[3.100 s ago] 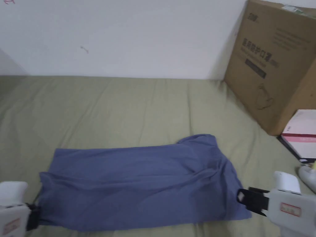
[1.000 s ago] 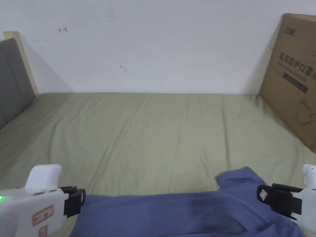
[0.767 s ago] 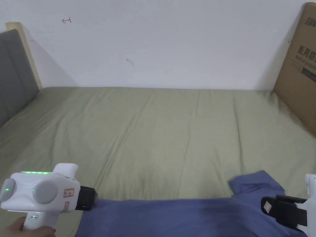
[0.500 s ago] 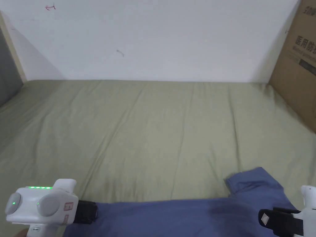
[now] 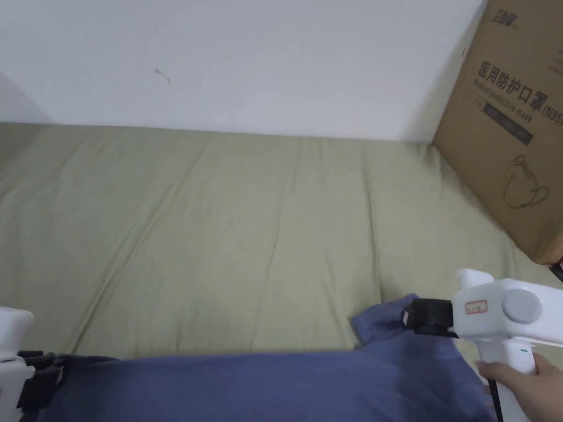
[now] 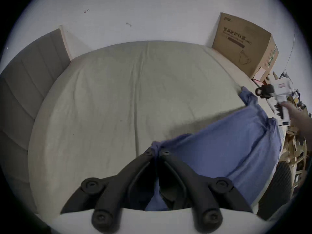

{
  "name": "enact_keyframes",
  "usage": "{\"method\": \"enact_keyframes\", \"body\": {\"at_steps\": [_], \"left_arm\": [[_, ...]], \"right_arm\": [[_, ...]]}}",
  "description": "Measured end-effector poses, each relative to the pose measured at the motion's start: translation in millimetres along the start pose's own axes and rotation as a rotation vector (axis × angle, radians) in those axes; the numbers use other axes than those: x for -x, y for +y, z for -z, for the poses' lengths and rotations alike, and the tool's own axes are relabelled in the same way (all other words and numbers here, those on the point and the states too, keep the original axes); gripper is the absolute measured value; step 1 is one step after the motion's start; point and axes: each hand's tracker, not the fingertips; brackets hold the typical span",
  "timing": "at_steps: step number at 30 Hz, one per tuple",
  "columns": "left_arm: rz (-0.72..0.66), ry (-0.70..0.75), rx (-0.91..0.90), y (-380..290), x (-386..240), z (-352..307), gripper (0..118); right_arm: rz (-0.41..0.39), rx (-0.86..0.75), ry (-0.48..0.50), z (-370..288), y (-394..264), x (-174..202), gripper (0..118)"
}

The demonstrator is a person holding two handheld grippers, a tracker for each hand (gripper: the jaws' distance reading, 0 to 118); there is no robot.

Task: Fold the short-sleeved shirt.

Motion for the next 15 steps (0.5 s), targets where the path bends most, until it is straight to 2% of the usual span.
{"method": "enact_keyframes", "body": {"at_steps": [2, 5, 6, 7, 8, 9, 11, 13, 15], "left_arm": [[-0.021, -0.012, -0.006, 0, 1, -5, 2], [-0.035, -0.017, 0.006, 0, 2, -3, 2], [-0.035, -0.014, 0.011, 1, 3, 0, 2], [-0.034, -0.013, 0.014, 1, 3, 2, 2], [-0.034, -0.011, 0.017, 1, 3, 4, 2], [-0.037, -0.008, 0.02, 1, 3, 6, 2], [-0.066, -0.013, 0.021, 1, 5, 10, 2], [-0.106, -0.036, 0.008, 2, 7, 12, 2], [-0.134, -0.029, -0.008, 3, 8, 11, 2]], "right_arm": [[0.004, 0.078, -0.114, 21, 7, -10, 117], [-0.008, 0.164, -0.085, 40, -1, -12, 116], [-0.034, 0.162, -0.082, 40, -3, -8, 114], [-0.085, 0.145, -0.116, 36, -2, -6, 108], [-0.103, 0.133, -0.098, 30, -2, -2, 95], [-0.119, 0.114, -0.072, 22, -3, 1, 68], [-0.169, 0.077, -0.067, 3, -2, 8, 0], [-0.146, 0.074, 0.046, -11, -2, 8, 0], [-0.141, 0.011, 0.009, -29, 0, 13, 0]]}}
